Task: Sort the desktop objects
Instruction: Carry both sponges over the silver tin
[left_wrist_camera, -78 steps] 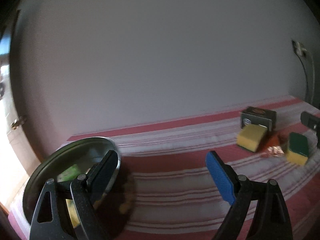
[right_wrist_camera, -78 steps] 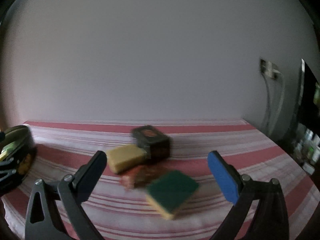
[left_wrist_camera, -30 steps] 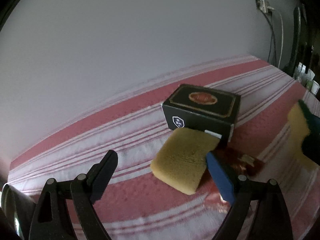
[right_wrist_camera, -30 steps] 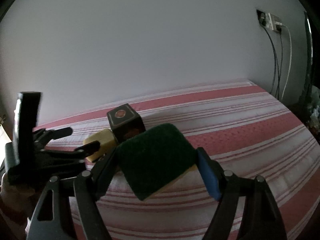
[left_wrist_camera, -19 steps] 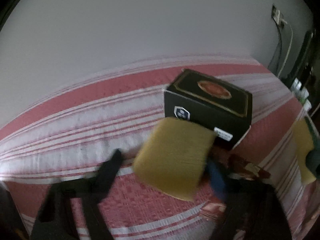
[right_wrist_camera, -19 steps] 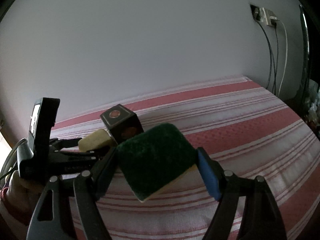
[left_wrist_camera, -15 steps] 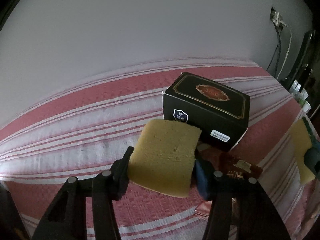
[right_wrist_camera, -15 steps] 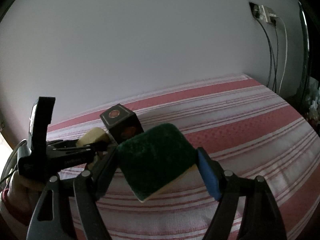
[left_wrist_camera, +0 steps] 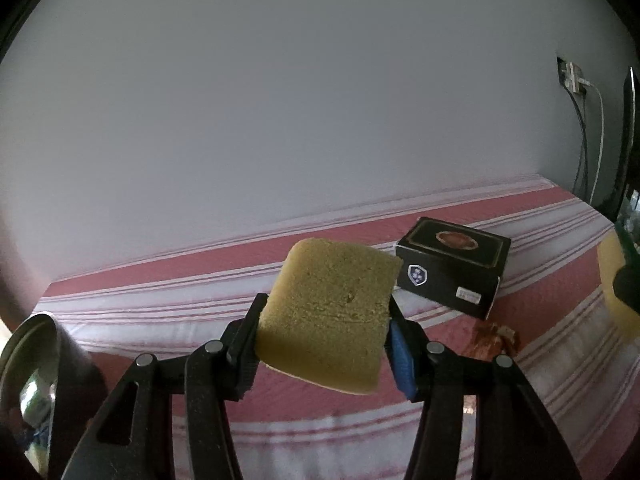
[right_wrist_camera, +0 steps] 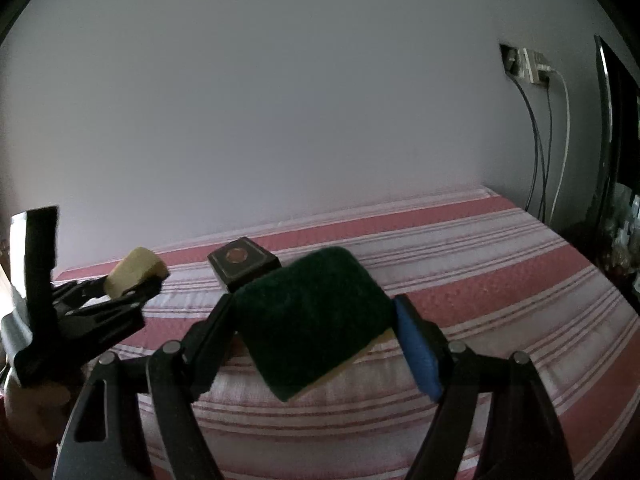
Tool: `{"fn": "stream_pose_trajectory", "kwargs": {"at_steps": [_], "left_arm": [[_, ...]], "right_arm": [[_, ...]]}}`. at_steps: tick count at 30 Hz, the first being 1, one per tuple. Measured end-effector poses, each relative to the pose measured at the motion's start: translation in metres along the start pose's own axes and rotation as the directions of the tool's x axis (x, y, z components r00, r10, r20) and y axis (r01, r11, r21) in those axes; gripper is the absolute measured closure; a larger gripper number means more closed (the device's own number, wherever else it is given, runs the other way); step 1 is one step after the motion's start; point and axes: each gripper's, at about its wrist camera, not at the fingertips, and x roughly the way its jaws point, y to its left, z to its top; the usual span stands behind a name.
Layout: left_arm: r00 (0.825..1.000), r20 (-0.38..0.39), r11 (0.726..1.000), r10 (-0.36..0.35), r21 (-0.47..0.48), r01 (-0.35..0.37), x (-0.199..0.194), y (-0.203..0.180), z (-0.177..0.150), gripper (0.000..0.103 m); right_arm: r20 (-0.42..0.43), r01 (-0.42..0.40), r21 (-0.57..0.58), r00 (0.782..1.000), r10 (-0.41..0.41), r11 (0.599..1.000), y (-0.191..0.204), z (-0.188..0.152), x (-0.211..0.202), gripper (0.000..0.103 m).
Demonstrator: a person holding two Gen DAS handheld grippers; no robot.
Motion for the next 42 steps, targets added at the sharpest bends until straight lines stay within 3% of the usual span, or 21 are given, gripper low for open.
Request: {"fn": "stream_pose_trajectory", "kwargs": {"at_steps": [10,20,34,42], "left_arm": [[0.999,0.008,0.998,0.043,-0.046,-0.043,-0.034,0.035,-0.022,0.047],[1.0,0.021,0.995,0.019,-0.101,-0.016,-0.067,0.073,-0.04,0.047],[0.997,0.057,0.986,-0.045,-0.159,0.054,-0.099,0.098,-0.06,0.047],[0.991,0.115,0.978,-0.065,-0.192,0.086,-0.132,0.122,-0.07,0.047]], "right_arm": [[0.013,0.023,0.014,1.0,-0.023,1.0,-0.002,0.001,-0.002,0.024],[0.026,0.047,-0.053,0.999,-0.046,0.997,0.024,-0.006,-0.008,0.024],[-0.012,-0.075,-0.089,0.997,0.074,0.993,0.078,-0.029,-0.025,0.024],[-0.037,-0.177,-0.108,0.984,0.174,0.978,0.12,-0.037,-0.03,0.024]]}}
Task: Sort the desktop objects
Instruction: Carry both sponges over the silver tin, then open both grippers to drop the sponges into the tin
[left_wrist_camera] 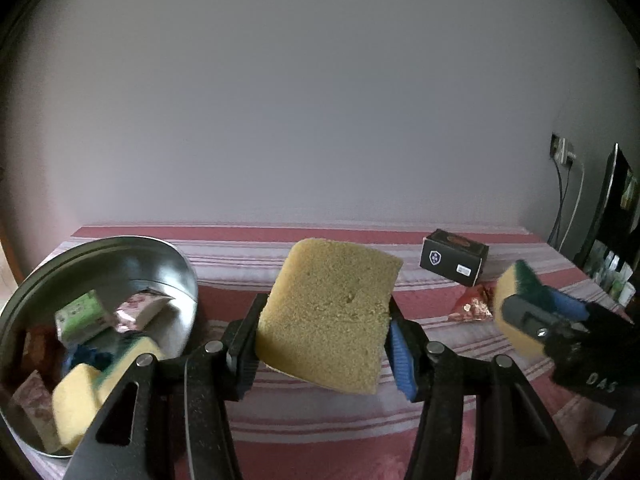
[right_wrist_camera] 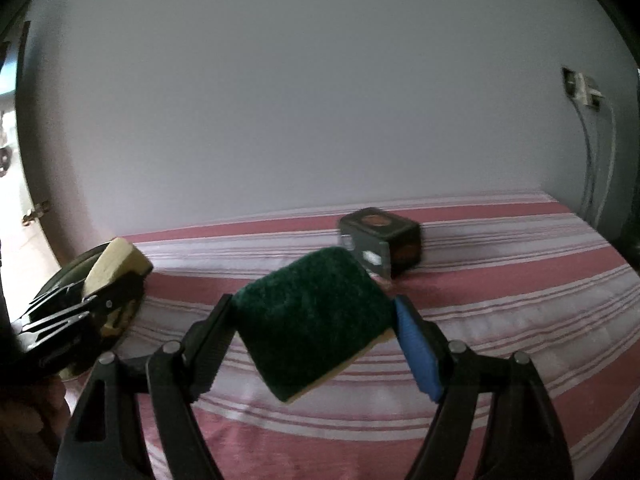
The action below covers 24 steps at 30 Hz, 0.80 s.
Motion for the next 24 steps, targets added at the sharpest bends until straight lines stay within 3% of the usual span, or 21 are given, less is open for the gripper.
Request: {"fn": "stream_pose_trajectory", "kwargs": {"at_steps": [7,12,19,24], "left_arm": [[0.997,0.042,0.997,0.059,-0.051,-0.057,-0.029,0.042,0.003,0.047],[0.987,0.048,0.981,0.157,-0.127,-0.149,-0.049,0.09,0.007,0.047],[0.933,0.011,0.918,0.36,-0.182,-0.352,-0.063,0.157,0.007,0.047],[0.901,-0.04,0.879,0.431,-0.205,-0.43,-0.059,0.195,0.006,0.047]], "right_arm": [[0.011,-0.122,-0.054,0.992,0.122,0.991,0.058,0.011,0.004,0.024],[0.016,-0.215,-0.109,0.976,0.218,0.97,0.111,0.022,0.012,0.024],[0.009,-0.339,-0.142,0.939,0.343,0.93,0.18,0.031,0.037,0.024],[-0.014,-0.379,-0.13,0.925,0.38,0.916,0.22,0.034,0.065,0.024]]}}
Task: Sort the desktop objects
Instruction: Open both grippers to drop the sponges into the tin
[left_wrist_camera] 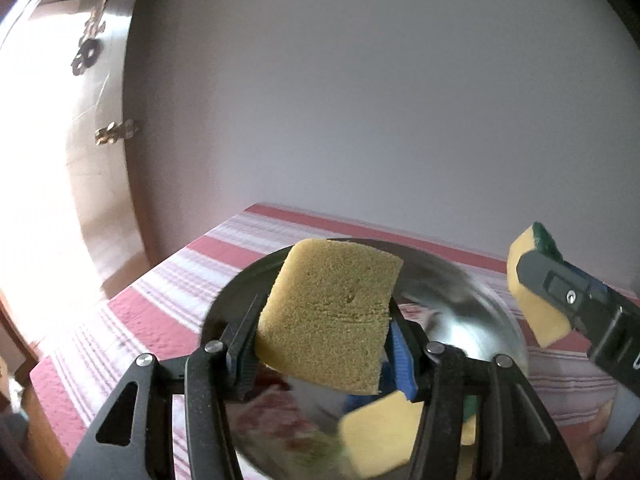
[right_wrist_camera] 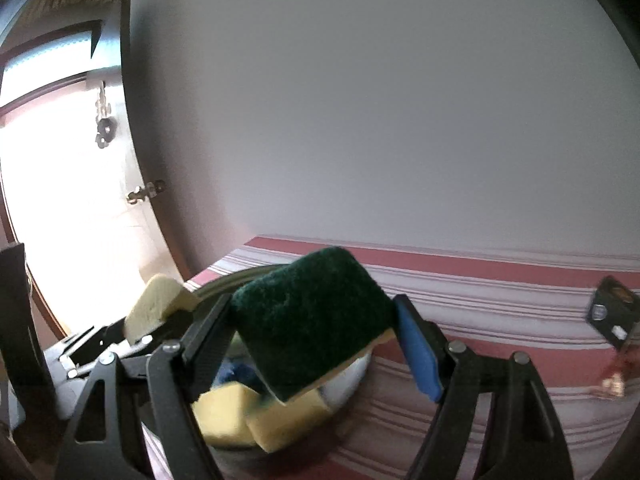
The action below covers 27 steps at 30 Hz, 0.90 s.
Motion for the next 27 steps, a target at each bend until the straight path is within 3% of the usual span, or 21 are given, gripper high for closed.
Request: {"fn": "stream_pose_trajectory", "kwargs": {"at_steps": [6,11,12,13,14,19,23,27], "left_arm": [[0.997,-0.041,0.997,0.072,0.011,-0.072,0.019,0.012,-0.002,0.047],[0.987,-0.095,0.991,0.131,0.048,-0.127,0.032,0.008,-0.011,0.046],[0.984,-0.101,0.989,0.144,0.051,-0.14,0.035,0.009,-0.013,0.044],[0.982,-0.106,0.987,0.159,0.054,-0.154,0.036,0.008,-0.014,0.04],[0.979,-0.11,0.984,0.173,0.056,-0.168,0.037,0.007,-0.016,0.029],[0.975,-0.054,0.976,0.217,0.032,-0.215,0.029,0.008,-0.017,0.009],[0.973,-0.034,0.974,0.226,0.012,-0.226,0.028,0.011,-0.018,0.008],[0.975,-0.035,0.975,0.219,-0.02,-0.22,0.028,0.015,-0.019,0.008]], "right_arm": [[-0.067,-0.001,0.033,0.998,0.003,0.999,0.013,0.005,0.034,0.024],[-0.073,0.031,0.009,0.997,-0.03,0.999,0.02,-0.001,0.046,0.022],[-0.072,0.034,0.005,0.997,-0.034,0.999,0.02,-0.002,0.048,0.019],[-0.069,0.036,0.0,0.997,-0.036,0.999,0.019,-0.004,0.049,0.01],[-0.057,0.047,-0.005,0.997,-0.047,0.999,0.019,-0.007,0.049,0.003],[0.015,0.08,0.005,0.997,-0.08,0.997,0.016,-0.01,0.035,0.0],[0.053,0.101,0.023,0.993,-0.102,0.995,0.015,-0.008,0.026,0.0],[0.037,0.113,0.04,0.993,-0.114,0.993,0.011,-0.01,0.027,0.0]]}}
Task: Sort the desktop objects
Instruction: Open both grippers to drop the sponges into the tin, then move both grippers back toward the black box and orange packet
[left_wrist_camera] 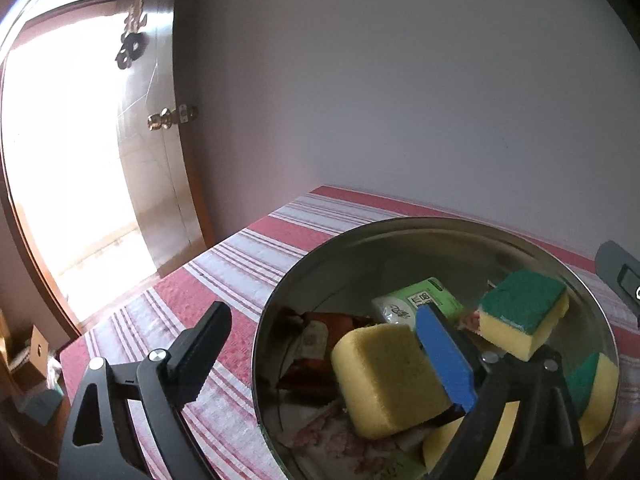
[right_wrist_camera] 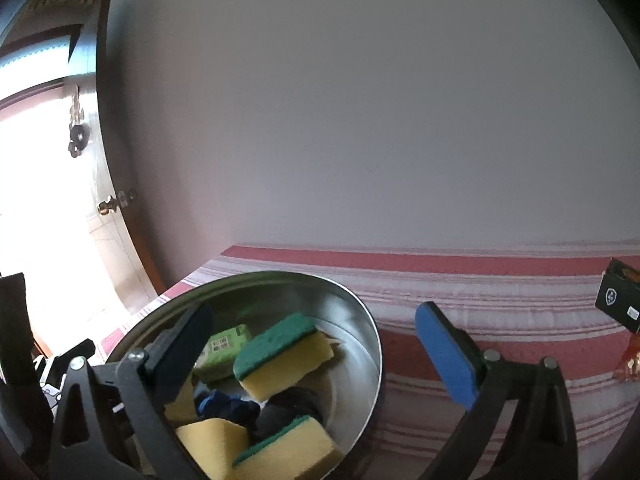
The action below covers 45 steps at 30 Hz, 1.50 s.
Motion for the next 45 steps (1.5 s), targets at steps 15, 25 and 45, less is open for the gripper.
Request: {"fn": "stream_pose_trajectory", "kwargs": {"at_steps": [15,25,45], "left_arm": [[0.997,0.06,0.997,0.05,-0.058,-0.047,-0.01,0.005,-0.004,0.008],[0.99,0.109,0.994,0.092,-0.068,-0.085,-0.023,0.003,-0.009,0.008],[0.988,0.152,1.0,-0.004,0.02,0.001,-0.053,-0.049,-0.022,0.008]], "right_arm": [[0.153,0.124,0.039,0.98,-0.128,0.992,-0.018,0.003,-0.027,0.0],[0.131,0.245,-0.058,0.963,-0.236,0.968,-0.021,-0.004,-0.02,0.0],[0.053,0.324,-0.078,0.946,-0.321,0.943,-0.091,-0.014,-0.048,0.0]]}}
